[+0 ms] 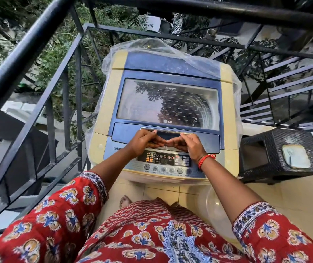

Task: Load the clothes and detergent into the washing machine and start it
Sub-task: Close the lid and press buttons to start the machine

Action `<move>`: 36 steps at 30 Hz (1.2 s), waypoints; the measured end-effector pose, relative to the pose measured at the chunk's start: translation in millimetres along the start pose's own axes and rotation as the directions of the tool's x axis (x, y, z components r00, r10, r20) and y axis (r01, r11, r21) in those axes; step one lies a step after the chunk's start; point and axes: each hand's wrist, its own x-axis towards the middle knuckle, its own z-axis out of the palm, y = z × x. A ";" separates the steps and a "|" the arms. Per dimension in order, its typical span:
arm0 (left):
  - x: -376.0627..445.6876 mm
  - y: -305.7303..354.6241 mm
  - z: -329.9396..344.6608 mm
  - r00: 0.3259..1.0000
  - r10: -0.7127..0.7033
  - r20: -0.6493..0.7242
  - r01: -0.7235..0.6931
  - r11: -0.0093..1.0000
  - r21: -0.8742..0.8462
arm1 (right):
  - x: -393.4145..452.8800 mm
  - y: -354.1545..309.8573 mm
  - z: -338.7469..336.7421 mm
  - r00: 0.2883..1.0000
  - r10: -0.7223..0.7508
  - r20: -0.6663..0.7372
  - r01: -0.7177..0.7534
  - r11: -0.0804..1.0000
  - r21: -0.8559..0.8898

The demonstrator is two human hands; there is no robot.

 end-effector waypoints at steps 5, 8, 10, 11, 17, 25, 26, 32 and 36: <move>-0.3 0.7 0.9 1.000 -0.006 -0.009 0.006 1.000 0.006 | 0.3 -0.4 1.2 1.000 0.009 -0.010 -0.009 1.000 0.003; -0.2 0.2 1.0 1.000 -0.007 -0.013 0.007 1.000 0.017 | 1.2 0.5 1.6 1.000 0.012 -0.027 -0.012 1.000 -0.007; -0.3 -0.1 0.7 1.000 -0.006 -0.015 0.007 1.000 0.022 | 1.2 0.4 1.8 0.999 0.010 -0.031 -0.010 1.000 -0.006; -0.2 -0.2 0.6 1.000 -0.006 -0.017 0.006 1.000 0.024 | 1.0 0.2 1.9 1.000 0.007 -0.030 -0.007 1.000 -0.006; 0.8 -0.5 0.3 1.000 -0.005 -0.017 0.005 1.000 0.031 | 1.7 0.7 1.1 1.000 0.003 -0.029 -0.003 1.000 -0.002; 1.2 -1.1 0.2 1.000 -0.012 -0.010 0.013 1.000 0.027 | 1.7 1.8 0.4 1.000 -0.002 -0.025 0.002 1.000 -0.003; 1.4 -1.1 0.3 1.000 -0.014 -0.011 0.014 1.000 0.027 | 2.1 1.6 0.4 1.000 -0.002 -0.024 0.002 1.000 -0.001; 1.9 -2.2 -0.9 1.000 -0.003 -0.017 0.004 0.999 0.041 | 1.7 1.4 0.6 1.000 0.003 -0.021 -0.004 1.000 -0.007; 2.8 -2.8 -0.6 1.000 -0.014 -0.011 0.014 0.999 0.035 | 1.8 0.7 1.2 0.999 0.003 -0.035 -0.003 1.000 -0.020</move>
